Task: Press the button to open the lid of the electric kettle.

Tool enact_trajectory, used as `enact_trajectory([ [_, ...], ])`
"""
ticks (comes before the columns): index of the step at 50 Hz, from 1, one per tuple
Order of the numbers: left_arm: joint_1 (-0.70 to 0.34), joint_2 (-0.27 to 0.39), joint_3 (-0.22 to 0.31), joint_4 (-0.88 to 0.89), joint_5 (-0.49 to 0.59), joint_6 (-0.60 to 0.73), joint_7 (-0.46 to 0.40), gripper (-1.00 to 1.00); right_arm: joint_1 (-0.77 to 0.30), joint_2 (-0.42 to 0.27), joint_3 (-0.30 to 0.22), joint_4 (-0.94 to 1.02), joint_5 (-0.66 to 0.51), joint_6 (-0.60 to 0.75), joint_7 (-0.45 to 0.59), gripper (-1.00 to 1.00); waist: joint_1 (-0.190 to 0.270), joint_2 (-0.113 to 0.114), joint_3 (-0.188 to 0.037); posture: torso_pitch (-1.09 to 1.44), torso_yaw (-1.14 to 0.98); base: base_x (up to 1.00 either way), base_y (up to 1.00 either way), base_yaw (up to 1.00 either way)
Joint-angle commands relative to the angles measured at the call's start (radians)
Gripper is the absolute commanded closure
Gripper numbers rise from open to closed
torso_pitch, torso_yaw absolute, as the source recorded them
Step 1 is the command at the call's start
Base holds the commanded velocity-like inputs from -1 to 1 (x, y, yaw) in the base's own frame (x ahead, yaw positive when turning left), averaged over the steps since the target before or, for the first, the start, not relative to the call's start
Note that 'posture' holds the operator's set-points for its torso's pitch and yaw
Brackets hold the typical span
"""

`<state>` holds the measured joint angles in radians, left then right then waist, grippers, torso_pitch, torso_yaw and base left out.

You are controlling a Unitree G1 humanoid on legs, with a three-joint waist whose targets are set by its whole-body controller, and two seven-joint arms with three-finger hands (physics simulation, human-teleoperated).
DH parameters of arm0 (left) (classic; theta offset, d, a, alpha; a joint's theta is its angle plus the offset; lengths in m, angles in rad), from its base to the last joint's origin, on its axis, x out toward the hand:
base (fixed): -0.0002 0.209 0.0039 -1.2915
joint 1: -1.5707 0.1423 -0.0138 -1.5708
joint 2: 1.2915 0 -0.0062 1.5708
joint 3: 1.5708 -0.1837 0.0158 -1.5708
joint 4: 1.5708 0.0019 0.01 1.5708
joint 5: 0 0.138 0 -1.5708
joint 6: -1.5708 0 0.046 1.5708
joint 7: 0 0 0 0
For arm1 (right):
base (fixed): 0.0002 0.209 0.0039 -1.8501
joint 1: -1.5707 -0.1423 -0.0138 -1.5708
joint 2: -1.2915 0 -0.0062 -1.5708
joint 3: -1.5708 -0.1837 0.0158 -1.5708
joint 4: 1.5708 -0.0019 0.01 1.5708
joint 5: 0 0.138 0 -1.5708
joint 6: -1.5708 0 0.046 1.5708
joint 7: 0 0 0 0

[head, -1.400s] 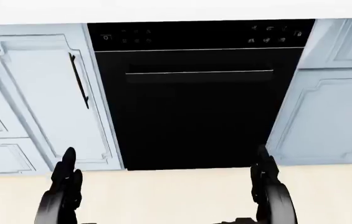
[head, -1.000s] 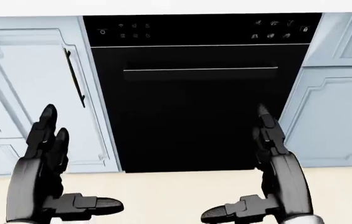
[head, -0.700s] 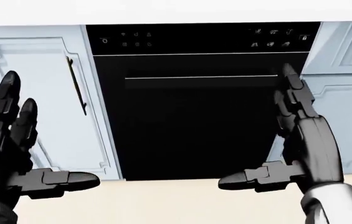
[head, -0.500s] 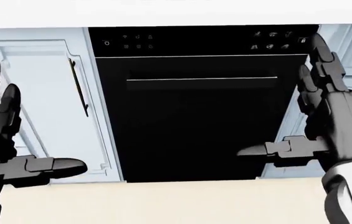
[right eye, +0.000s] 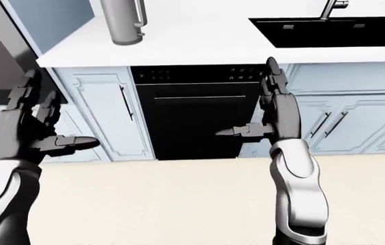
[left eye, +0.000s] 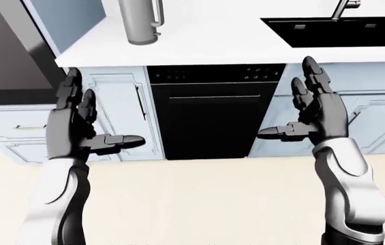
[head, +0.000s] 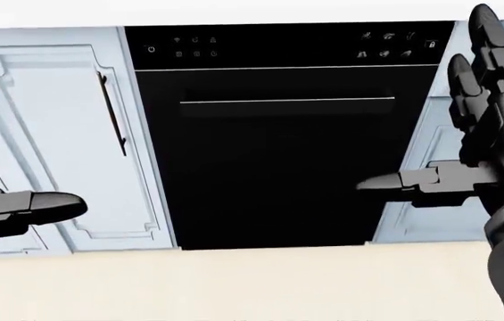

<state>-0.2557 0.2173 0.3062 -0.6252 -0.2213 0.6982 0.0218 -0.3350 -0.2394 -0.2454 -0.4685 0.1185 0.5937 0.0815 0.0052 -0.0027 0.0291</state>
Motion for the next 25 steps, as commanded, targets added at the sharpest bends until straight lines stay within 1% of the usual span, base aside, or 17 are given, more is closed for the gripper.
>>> enact_trajectory([
  [1, -0.024, 0.013, 0.008, -0.039, -0.004, -0.028, 0.003, -1.0, -0.019, -0.008, -0.001, -0.039, -0.01, -0.035, 0.002, -1.0, 0.0, 0.001, -0.02, 0.0, 0.0, 0.0, 0.0, 0.0],
  [2, -0.023, 0.013, 0.009, -0.039, -0.004, -0.029, 0.004, -1.0, -0.019, -0.007, 0.001, -0.04, -0.015, -0.036, 0.004, -1.0, 0.0, 0.001, -0.021, 0.0, 0.0, 0.05, 0.0, 0.0],
  [3, -0.022, 0.013, 0.008, -0.041, -0.005, -0.028, 0.004, -1.0, -0.018, -0.007, 0.001, -0.041, -0.019, -0.036, 0.006, -1.0, 0.0, 0.0, -0.016, 0.0, 0.0, 0.05, 0.0, 0.0],
  [5, -0.023, 0.014, 0.009, -0.04, -0.005, -0.028, 0.004, -1.0, -0.02, -0.007, -0.001, -0.041, -0.022, -0.033, 0.008, -1.0, -0.001, 0.0, -0.015, 0.0, 0.0, 0.04, 0.0, 0.0],
  [6, -0.023, 0.015, 0.01, -0.04, -0.006, -0.028, 0.004, -1.0, -0.022, -0.007, -0.001, -0.041, -0.023, -0.031, 0.008, -1.0, -0.003, 0.004, -0.034, 0.0, 0.0, 0.05, 0.03, 0.0],
  [7, -0.023, 0.015, 0.012, -0.039, -0.007, -0.028, 0.005, -1.0, -0.022, -0.006, -0.001, -0.042, -0.024, -0.03, 0.009, -1.0, -0.003, 0.005, -0.025, 0.0, 0.0, 0.05, 0.05, 0.0],
  [8, -0.023, 0.015, 0.011, -0.04, -0.007, -0.027, 0.005, -1.0, -0.022, -0.005, -0.001, -0.043, -0.024, -0.028, 0.009, -1.0, -0.004, 0.007, -0.02, 0.0, 0.0, 0.04, 0.1, 0.0],
  [9, -0.023, 0.016, 0.01, -0.041, -0.007, -0.027, 0.005, -1.0, -0.022, -0.004, -0.001, -0.044, -0.025, -0.027, 0.009, -1.0, -0.005, 0.006, -0.02, 0.0, 0.0, 0.04, 0.11, 0.0],
  [11, -0.023, 0.017, 0.012, -0.041, -0.007, -0.027, 0.005, -1.0, -0.021, -0.004, -0.001, -0.047, -0.026, -0.026, 0.01, -1.0, -0.005, 0.014, -0.018, 0.0, 0.0, 0.04, 0.12, 0.0],
  [14, -0.024, 0.019, 0.012, -0.043, -0.006, -0.025, 0.005, -1.0, -0.021, -0.004, -0.001, -0.048, -0.029, -0.025, 0.012, -1.0, -0.005, 0.043, -0.012, 0.0, 0.0, 0.05, 0.13, 0.0],
  [17, -0.022, 0.018, 0.011, -0.039, -0.003, -0.031, 0.005, -1.0, -0.02, -0.002, -0.001, -0.046, -0.031, -0.027, 0.013, -1.0, -0.006, 0.04, -0.015, 0.0, 0.0, 0.05, 0.12, 0.0],
  [18, -0.022, 0.017, 0.008, -0.039, -0.002, -0.031, 0.004, -1.0, -0.019, -0.001, -0.001, -0.045, -0.031, -0.026, 0.013, -1.0, -0.008, 0.041, -0.013, 0.0, 0.0, 0.05, 0.12, 0.0],
  [20, -0.023, 0.018, 0.01, -0.041, -0.002, -0.028, 0.005, -1.0, -0.02, -0.002, -0.001, -0.047, -0.032, -0.024, 0.014, -1.0, -0.008, 0.029, -0.017, 0.0, 0.0, 0.05, 0.12, 0.0],
  [22, -0.026, 0.019, 0.011, -0.044, -0.003, -0.022, 0.006, -1.0, -0.022, -0.002, -0.001, -0.049, -0.031, -0.021, 0.014, -1.0, -0.008, 0.006, -0.015, 0.0, 0.0, 0.04, 0.13, 0.0],
  [24, -0.031, 0.02, 0.01, -0.056, -0.007, -0.008, 0.009, -1.0, -0.025, -0.002, -0.002, -0.047, -0.03, -0.019, 0.012, -1.0, -0.005, -0.027, -0.011, 0.0, 0.0, 0.04, 0.13, 0.0],
  [25, -0.033, 0.021, 0.012, -0.056, -0.008, -0.007, 0.009, -1.0, -0.026, -0.002, -0.003, -0.05, -0.029, -0.015, 0.011, -1.0, -0.004, -0.054, -0.015, 0.0, 0.0, 0.04, 0.12, 0.0],
])
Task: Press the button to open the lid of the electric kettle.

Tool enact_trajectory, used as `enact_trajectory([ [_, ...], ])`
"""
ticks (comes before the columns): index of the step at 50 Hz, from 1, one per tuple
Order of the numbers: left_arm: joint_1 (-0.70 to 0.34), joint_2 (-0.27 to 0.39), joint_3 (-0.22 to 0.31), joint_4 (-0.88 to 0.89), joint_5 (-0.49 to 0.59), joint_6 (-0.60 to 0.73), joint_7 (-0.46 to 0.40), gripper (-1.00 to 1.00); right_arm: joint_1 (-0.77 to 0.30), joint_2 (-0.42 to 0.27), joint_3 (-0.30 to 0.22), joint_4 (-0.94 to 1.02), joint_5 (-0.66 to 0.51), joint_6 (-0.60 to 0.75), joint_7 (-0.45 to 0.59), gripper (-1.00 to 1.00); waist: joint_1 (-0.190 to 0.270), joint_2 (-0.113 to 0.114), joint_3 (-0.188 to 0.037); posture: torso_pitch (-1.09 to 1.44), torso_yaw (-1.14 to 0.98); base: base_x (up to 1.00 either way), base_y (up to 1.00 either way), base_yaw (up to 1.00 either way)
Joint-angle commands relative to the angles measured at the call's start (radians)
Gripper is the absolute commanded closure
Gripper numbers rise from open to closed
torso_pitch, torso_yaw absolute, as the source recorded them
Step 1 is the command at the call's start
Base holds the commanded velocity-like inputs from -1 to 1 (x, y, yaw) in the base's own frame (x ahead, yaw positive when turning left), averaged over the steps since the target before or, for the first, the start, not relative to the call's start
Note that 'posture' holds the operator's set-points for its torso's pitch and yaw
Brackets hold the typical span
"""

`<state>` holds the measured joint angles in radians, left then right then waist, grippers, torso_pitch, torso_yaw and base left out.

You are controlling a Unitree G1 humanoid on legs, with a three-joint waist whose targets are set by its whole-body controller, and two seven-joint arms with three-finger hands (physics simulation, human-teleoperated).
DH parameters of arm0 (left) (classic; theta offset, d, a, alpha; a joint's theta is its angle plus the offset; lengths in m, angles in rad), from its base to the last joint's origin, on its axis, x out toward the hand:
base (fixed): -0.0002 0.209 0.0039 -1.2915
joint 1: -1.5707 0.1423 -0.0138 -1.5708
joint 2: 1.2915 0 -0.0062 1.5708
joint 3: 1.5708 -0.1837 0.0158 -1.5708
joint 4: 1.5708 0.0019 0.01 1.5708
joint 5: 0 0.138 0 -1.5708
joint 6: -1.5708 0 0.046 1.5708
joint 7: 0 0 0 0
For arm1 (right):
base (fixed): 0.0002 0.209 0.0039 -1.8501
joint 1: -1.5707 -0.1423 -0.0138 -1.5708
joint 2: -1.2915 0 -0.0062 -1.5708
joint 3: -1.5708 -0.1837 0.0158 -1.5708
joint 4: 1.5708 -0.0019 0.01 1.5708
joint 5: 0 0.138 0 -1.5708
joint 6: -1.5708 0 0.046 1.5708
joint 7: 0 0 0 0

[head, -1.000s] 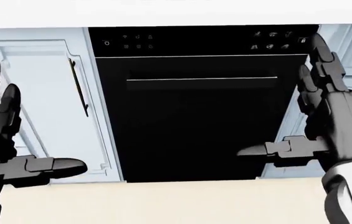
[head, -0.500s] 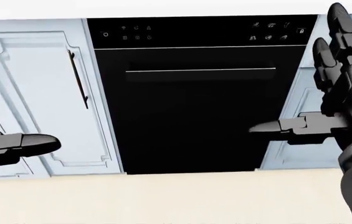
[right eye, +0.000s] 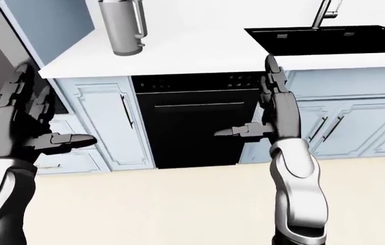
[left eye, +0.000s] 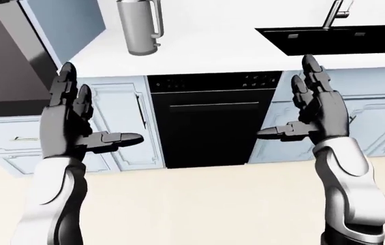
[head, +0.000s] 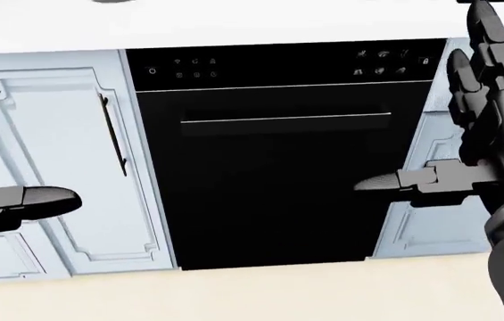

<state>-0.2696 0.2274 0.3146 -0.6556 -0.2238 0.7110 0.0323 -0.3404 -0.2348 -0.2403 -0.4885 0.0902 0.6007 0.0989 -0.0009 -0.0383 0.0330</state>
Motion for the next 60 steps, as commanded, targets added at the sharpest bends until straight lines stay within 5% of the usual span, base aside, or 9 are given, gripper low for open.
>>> enact_trajectory([
  [1, -0.019, 0.011, 0.004, -0.025, -0.005, -0.02, -0.002, -1.0, -0.021, -0.006, -0.008, -0.03, 0.0, -0.022, -0.006, -1.0, -0.001, 0.007, -0.013, 0.0, 0.0, 0.04, 0.12, 0.0],
  [8, -0.014, 0.013, 0.009, -0.021, -0.006, -0.025, -0.004, -1.0, -0.019, -0.007, -0.005, -0.032, -0.002, -0.022, -0.007, -1.0, -0.001, 0.035, -0.007, 0.0, 0.0, 0.04, 0.09, 0.0],
  [12, -0.015, 0.014, 0.011, -0.02, -0.007, -0.025, -0.003, -1.0, -0.017, -0.006, -0.005, -0.032, -0.003, -0.023, -0.005, -1.0, -0.006, 0.131, -0.023, 0.0, 0.0, 0.04, 0.08, 0.0],
  [22, -0.015, 0.016, 0.012, -0.018, -0.006, -0.027, -0.004, -1.0, -0.015, -0.005, -0.004, -0.033, -0.007, -0.024, -0.003, -1.0, 0.004, 0.034, -0.009, 0.0, 0.0, 0.04, 0.08, 0.0],
  [25, -0.011, 0.014, 0.011, -0.016, -0.005, -0.032, -0.005, -1.0, -0.013, -0.004, -0.003, -0.033, -0.008, -0.025, -0.001, -1.0, 0.003, -0.045, -0.028, 0.0, 0.0, 0.05, 0.09, 0.0],
  [34, -0.009, 0.015, 0.013, -0.014, -0.002, -0.038, -0.008, -1.0, -0.015, -0.005, -0.004, -0.037, -0.009, -0.021, 0.0, -1.0, -0.001, 0.051, -0.003, 0.0, 0.0, 0.04, 0.07, 0.0],
  [37, -0.009, 0.015, 0.013, -0.015, -0.002, -0.037, -0.008, -1.0, -0.012, -0.004, -0.003, -0.037, -0.01, -0.022, 0.001, -1.0, -0.005, 0.141, -0.025, 0.0, 0.0, 0.05, 0.05, 0.0],
  [50, -0.01, 0.015, 0.013, -0.016, -0.002, -0.035, -0.008, -1.0, -0.008, -0.001, 0.0, -0.035, -0.014, -0.029, 0.005, -1.0, 0.006, -0.038, -0.025, 0.0, 0.0, 0.05, 0.05, 0.0],
  [60, -0.019, 0.019, 0.014, -0.023, -0.008, -0.022, -0.005, -1.0, -0.011, -0.001, 0.0, -0.043, -0.014, -0.021, 0.007, -1.0, -0.005, 0.079, 0.003, 0.0, 0.0, 0.05, 0.02, 0.0],
])
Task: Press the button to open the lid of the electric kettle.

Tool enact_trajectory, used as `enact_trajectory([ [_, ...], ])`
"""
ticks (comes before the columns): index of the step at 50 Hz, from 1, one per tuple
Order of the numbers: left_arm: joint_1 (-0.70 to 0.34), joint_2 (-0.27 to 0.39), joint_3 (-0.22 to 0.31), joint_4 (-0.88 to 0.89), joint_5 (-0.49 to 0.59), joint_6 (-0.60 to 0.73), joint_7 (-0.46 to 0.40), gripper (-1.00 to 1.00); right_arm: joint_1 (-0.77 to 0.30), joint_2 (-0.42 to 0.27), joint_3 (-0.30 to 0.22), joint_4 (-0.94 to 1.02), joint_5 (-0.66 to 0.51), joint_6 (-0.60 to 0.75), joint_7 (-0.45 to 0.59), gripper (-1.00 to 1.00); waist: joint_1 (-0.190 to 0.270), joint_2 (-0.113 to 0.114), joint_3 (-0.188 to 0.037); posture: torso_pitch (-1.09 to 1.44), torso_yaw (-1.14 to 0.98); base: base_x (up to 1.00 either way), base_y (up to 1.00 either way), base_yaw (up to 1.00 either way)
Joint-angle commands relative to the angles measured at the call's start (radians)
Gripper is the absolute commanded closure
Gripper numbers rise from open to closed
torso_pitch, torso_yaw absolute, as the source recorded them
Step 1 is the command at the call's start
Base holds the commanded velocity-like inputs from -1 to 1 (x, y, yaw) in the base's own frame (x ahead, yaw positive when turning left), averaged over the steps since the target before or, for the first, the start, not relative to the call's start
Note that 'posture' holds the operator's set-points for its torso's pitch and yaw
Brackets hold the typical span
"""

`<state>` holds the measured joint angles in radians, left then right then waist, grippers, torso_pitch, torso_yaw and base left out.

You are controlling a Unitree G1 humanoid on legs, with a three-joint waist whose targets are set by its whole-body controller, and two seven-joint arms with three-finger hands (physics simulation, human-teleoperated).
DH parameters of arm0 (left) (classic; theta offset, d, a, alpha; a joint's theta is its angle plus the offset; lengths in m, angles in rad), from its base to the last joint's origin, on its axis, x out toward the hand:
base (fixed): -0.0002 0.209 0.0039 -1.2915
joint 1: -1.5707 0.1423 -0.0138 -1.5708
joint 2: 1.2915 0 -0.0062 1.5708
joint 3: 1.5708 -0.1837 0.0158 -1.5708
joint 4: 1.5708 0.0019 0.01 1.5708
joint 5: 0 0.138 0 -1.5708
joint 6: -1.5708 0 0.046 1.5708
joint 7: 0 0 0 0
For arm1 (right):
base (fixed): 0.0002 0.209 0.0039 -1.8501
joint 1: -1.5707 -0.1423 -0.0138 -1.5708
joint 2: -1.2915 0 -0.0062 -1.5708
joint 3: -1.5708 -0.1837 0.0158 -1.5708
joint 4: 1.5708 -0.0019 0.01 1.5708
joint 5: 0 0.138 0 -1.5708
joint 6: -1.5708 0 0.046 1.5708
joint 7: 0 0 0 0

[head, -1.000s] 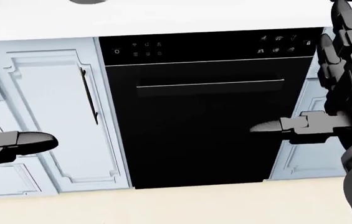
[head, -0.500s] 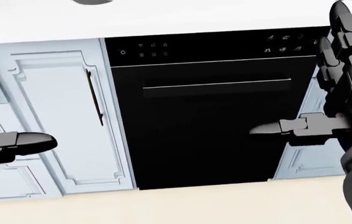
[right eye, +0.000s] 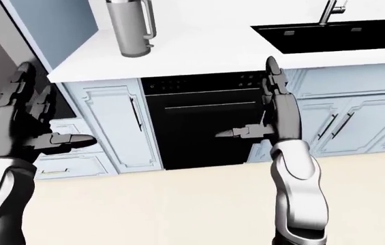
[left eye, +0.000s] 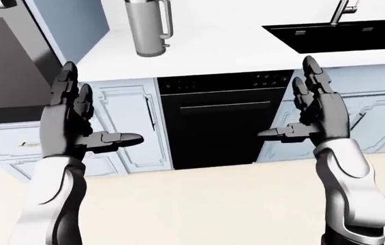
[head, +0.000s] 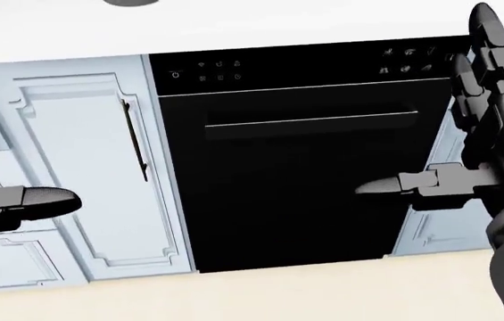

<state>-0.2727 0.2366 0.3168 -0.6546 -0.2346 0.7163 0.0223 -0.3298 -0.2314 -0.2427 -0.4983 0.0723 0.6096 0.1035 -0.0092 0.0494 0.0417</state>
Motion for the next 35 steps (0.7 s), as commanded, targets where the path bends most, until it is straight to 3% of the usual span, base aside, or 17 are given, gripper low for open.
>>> enact_trajectory([
  [1, -0.016, 0.01, 0.012, -0.025, 0.003, -0.026, 0.005, -1.0, -0.022, -0.004, 0.003, -0.034, 0.004, -0.03, 0.003, -1.0, -0.002, 0.018, -0.032, 0.0, 0.0, 0.07, 0.01, 0.0],
  [3, -0.018, 0.011, 0.012, -0.025, 0.002, -0.024, 0.006, -1.0, -0.022, -0.004, 0.003, -0.033, 0.004, -0.03, 0.003, -1.0, 0.011, 0.0, -0.014, 0.0, 0.0, 0.07, 0.01, 0.0],
  [6, -0.017, 0.011, 0.012, -0.028, 0.002, -0.022, 0.007, -1.0, -0.019, -0.002, 0.005, -0.026, 0.002, -0.039, 0.005, -1.0, 0.01, -0.009, -0.022, 0.0, 0.0, 0.07, 0.0, 0.0],
  [9, -0.017, 0.012, 0.014, -0.028, 0.001, -0.023, 0.006, -1.0, -0.017, -0.001, 0.007, -0.02, -0.001, -0.047, 0.007, -1.0, 0.013, -0.038, -0.019, 0.0, 0.0, 0.07, 0.0, 0.0],
  [11, -0.015, 0.012, 0.014, -0.026, 0.001, -0.026, 0.006, -1.0, -0.017, -0.001, 0.006, -0.02, -0.001, -0.048, 0.008, -1.0, 0.016, -0.07, -0.019, 0.0, 0.0, 0.07, 0.0, 0.0],
  [13, -0.013, 0.011, 0.011, -0.025, 0.003, -0.029, 0.005, -1.0, -0.015, 0.0, 0.006, -0.016, -0.002, -0.052, 0.009, -1.0, 0.016, -0.119, -0.027, 0.0, 0.0, 0.07, 0.0, 0.0],
  [14, -0.012, 0.011, 0.011, -0.024, 0.004, -0.03, 0.004, -1.0, -0.015, 0.0, 0.006, -0.017, -0.002, -0.052, 0.009, -1.0, 0.007, -0.08, -0.023, 0.0, 0.0, 0.07, 0.0, 0.0],
  [15, -0.012, 0.011, 0.01, -0.023, 0.005, -0.031, 0.004, -1.0, -0.015, 0.0, 0.006, -0.017, -0.002, -0.052, 0.009, -1.0, 0.014, -0.095, -0.022, 0.0, 0.0, 0.06, 0.0, 0.0],
  [16, -0.012, 0.011, 0.011, -0.024, 0.005, -0.031, 0.003, -1.0, -0.016, 0.001, 0.006, -0.017, -0.002, -0.052, 0.009, -1.0, 0.01, -0.093, -0.024, 0.0, 0.0, 0.07, 0.0, 0.0],
  [22, -0.013, 0.01, 0.012, -0.025, 0.007, -0.029, 0.003, -1.0, -0.014, 0.001, 0.006, -0.02, -0.003, -0.05, 0.009, -1.0, 0.009, -0.031, -0.008, 0.0, 0.0, 0.08, 0.0, 0.0],
  [24, -0.012, 0.01, 0.013, -0.025, 0.006, -0.029, 0.002, -1.0, -0.014, 0.0, 0.006, -0.023, -0.003, -0.048, 0.01, -1.0, 0.005, 0.016, -0.016, 0.0, 0.0, 0.09, 0.0, 0.0],
  [25, -0.012, 0.011, 0.014, -0.026, 0.005, -0.028, 0.002, -1.0, -0.014, 0.001, 0.006, -0.022, -0.004, -0.049, 0.01, -1.0, 0.005, 0.056, -0.032, 0.0, 0.0, 0.09, 0.0, 0.0],
  [26, -0.013, 0.011, 0.014, -0.025, 0.006, -0.029, 0.002, -1.0, -0.013, 0.001, 0.006, -0.022, -0.004, -0.049, 0.011, -1.0, 0.016, 0.011, -0.019, 0.0, 0.0, 0.07, 0.0, 0.0],
  [27, -0.013, 0.01, 0.012, -0.024, 0.007, -0.03, 0.003, -1.0, -0.014, 0.001, 0.006, -0.024, -0.004, -0.047, 0.011, -1.0, 0.011, 0.025, -0.02, 0.0, 0.0, 0.09, 0.0, 0.0],
  [28, -0.013, 0.011, 0.011, -0.025, 0.007, -0.029, 0.003, -1.0, -0.015, 0.0, 0.005, -0.024, -0.004, -0.046, 0.011, -1.0, 0.014, 0.02, -0.02, 0.0, 0.0, 0.08, 0.0, 0.0],
  [30, -0.014, 0.01, 0.012, -0.028, 0.006, -0.026, 0.003, -1.0, -0.015, 0.0, 0.005, -0.024, -0.003, -0.046, 0.012, -1.0, 0.015, 0.005, -0.028, 0.0, 0.0, 0.09, 0.0, 0.0],
  [35, -0.02, 0.011, 0.012, -0.029, 0.004, -0.02, 0.005, -1.0, -0.019, -0.001, 0.005, -0.027, -0.003, -0.041, 0.012, -1.0, 0.018, -0.052, -0.018, 0.0, 0.0, 0.09, 0.0, 0.0],
])
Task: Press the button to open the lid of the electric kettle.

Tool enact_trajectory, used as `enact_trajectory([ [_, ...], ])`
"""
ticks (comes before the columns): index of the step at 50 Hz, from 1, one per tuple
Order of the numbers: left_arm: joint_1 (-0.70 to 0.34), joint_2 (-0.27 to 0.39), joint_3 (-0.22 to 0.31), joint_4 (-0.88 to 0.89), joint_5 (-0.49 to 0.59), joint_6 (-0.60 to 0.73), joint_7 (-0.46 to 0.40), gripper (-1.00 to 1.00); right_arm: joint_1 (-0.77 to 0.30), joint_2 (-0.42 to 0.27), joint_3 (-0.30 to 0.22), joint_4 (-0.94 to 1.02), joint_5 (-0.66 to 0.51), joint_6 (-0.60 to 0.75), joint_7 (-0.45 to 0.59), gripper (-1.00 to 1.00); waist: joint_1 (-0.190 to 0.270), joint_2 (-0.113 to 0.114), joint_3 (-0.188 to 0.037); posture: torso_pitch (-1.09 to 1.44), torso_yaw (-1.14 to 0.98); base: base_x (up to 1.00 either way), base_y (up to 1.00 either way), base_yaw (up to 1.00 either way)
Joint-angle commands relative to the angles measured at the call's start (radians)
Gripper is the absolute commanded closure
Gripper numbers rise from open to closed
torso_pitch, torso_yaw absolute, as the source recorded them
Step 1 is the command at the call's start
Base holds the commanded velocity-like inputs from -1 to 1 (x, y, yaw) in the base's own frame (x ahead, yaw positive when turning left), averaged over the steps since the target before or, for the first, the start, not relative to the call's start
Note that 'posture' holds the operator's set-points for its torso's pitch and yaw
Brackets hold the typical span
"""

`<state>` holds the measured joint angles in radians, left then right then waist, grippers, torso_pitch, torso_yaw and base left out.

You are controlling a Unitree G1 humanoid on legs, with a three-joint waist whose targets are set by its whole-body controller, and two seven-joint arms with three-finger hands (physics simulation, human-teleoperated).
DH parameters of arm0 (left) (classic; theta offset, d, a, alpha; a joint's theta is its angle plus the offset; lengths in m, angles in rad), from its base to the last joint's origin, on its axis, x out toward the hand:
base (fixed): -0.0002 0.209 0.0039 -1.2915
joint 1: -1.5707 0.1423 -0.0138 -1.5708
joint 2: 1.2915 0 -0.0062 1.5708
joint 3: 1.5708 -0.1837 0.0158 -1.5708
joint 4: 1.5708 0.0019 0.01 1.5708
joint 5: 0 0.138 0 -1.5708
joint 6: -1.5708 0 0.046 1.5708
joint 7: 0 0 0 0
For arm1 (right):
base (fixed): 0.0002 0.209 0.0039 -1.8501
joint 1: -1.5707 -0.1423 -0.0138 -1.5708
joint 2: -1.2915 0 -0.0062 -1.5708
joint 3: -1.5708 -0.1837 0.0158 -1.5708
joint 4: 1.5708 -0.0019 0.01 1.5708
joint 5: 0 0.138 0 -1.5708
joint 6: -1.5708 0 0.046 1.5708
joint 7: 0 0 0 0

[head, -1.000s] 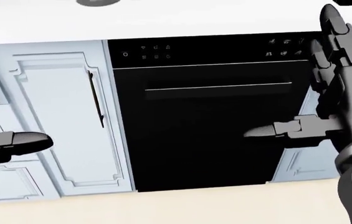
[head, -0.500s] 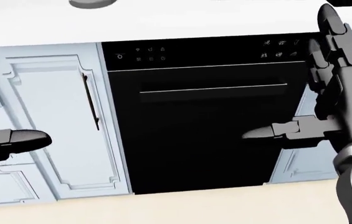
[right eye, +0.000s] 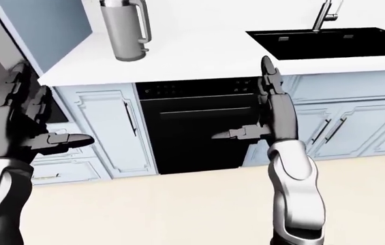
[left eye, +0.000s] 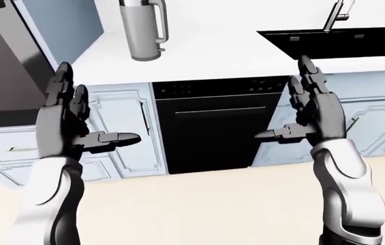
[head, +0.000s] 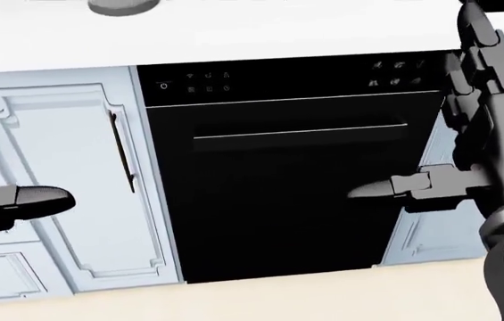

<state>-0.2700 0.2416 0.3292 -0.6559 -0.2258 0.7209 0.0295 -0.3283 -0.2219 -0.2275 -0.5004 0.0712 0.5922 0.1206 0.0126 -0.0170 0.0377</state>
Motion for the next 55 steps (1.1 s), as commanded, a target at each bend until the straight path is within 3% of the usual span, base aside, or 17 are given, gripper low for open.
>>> enact_trajectory([
  [1, -0.023, 0.007, 0.0, -0.029, -0.005, -0.024, -0.001, -1.0, -0.02, -0.011, -0.01, -0.026, -0.001, -0.024, -0.004, -1.0, -0.002, -0.006, -0.014, 0.0, 0.0, 0.12, 0.0, 0.0],
  [3, -0.024, 0.007, -0.002, -0.03, -0.005, -0.022, 0.0, -1.0, -0.021, -0.011, -0.011, -0.025, -0.001, -0.024, -0.004, -1.0, -0.004, -0.074, -0.032, 0.0, 0.0, 0.12, 0.0, 0.0],
  [4, -0.025, 0.007, -0.001, -0.029, -0.005, -0.023, -0.001, -1.0, -0.022, -0.012, -0.012, -0.025, -0.001, -0.024, -0.004, -1.0, -0.014, -0.02, -0.016, 0.0, 0.0, 0.12, 0.0, 0.0],
  [6, -0.028, 0.008, -0.002, -0.03, -0.006, -0.02, 0.001, -1.0, -0.024, -0.013, -0.012, -0.027, 0.0, -0.02, -0.005, -1.0, -0.012, -0.036, -0.017, 0.0, 0.0, 0.12, 0.0, 0.0],
  [11, -0.029, 0.009, -0.001, -0.034, -0.008, -0.016, 0.003, -1.0, -0.023, -0.013, -0.012, -0.027, 0.0, -0.021, -0.005, -1.0, -0.011, 0.011, -0.004, 0.0, 0.0, 0.12, 0.0, 0.0],
  [16, -0.025, 0.008, -0.002, -0.034, -0.008, -0.018, 0.002, -1.0, -0.021, -0.013, -0.012, -0.026, 0.0, -0.024, -0.005, -1.0, -0.019, 0.117, -0.016, 0.0, 0.0, 0.12, 0.0, 0.0],
  [17, -0.026, 0.008, 0.0, -0.034, -0.008, -0.019, 0.003, -1.0, -0.021, -0.013, -0.013, -0.026, 0.0, -0.023, -0.004, -1.0, -0.008, 0.077, -0.01, 0.0, 0.0, 0.12, 0.0, 0.0],
  [19, -0.027, 0.008, 0.0, -0.032, -0.009, -0.019, 0.003, -1.0, -0.02, -0.012, -0.011, -0.025, -0.001, -0.025, -0.004, -1.0, -0.01, 0.087, -0.015, 0.0, 0.0, 0.12, 0.0, 0.0],
  [25, -0.023, 0.008, -0.001, -0.035, -0.008, -0.019, 0.003, -1.0, -0.019, -0.012, -0.011, -0.028, -0.001, -0.024, -0.003, -1.0, -0.004, 0.027, -0.011, 0.0, 0.0, 0.12, 0.0, 0.0],
  [28, -0.021, 0.007, 0.0, -0.035, -0.008, -0.02, 0.002, -1.0, -0.017, -0.012, -0.012, -0.026, -0.002, -0.026, -0.003, -1.0, -0.001, -0.049, -0.026, 0.0, 0.0, 0.12, 0.0, 0.0],
  [37, -0.026, 0.009, 0.001, -0.036, -0.01, -0.017, 0.003, -1.0, -0.017, -0.013, -0.01, -0.04, -0.006, -0.017, -0.001, -1.0, -0.013, 0.021, -0.003, 0.0, 0.0, 0.13, 0.0, 0.0],
  [41, -0.029, 0.01, 0.001, -0.036, -0.011, -0.014, 0.004, -1.0, -0.018, -0.013, -0.01, -0.043, -0.008, -0.014, 0.0, -1.0, -0.019, 0.122, -0.028, 0.0, 0.0, 0.13, 0.0, 0.0],
  [42, -0.03, 0.011, 0.002, -0.036, -0.011, -0.014, 0.004, -1.0, -0.019, -0.012, -0.01, -0.043, -0.008, -0.012, 0.0, -1.0, -0.008, 0.077, -0.016, 0.0, 0.0, 0.13, 0.0, 0.0],
  [44, -0.032, 0.012, 0.002, -0.037, -0.012, -0.011, 0.005, -1.0, -0.02, -0.013, -0.01, -0.044, -0.008, -0.011, 0.0, -1.0, -0.008, 0.088, -0.014, 0.0, 0.0, 0.14, 0.0, 0.0],
  [50, -0.041, 0.015, 0.003, -0.04, -0.017, -0.002, 0.01, -1.0, -0.026, -0.014, -0.012, -0.046, -0.008, -0.005, 0.001, -1.0, -0.003, 0.03, -0.013, 0.0, 0.0, 0.13, 0.0, 0.0],
  [54, -0.034, 0.014, 0.003, -0.038, -0.016, -0.007, 0.009, -1.0, -0.022, -0.013, -0.011, -0.046, -0.009, -0.007, 0.002, -1.0, -0.001, -0.056, -0.022, 0.0, 0.0, 0.13, 0.0, 0.0],
  [55, -0.034, 0.015, 0.002, -0.039, -0.016, -0.007, 0.009, -1.0, -0.022, -0.013, -0.011, -0.046, -0.009, -0.007, 0.002, -1.0, -0.011, -0.016, -0.017, 0.0, 0.0, 0.13, 0.0, 0.0],
])
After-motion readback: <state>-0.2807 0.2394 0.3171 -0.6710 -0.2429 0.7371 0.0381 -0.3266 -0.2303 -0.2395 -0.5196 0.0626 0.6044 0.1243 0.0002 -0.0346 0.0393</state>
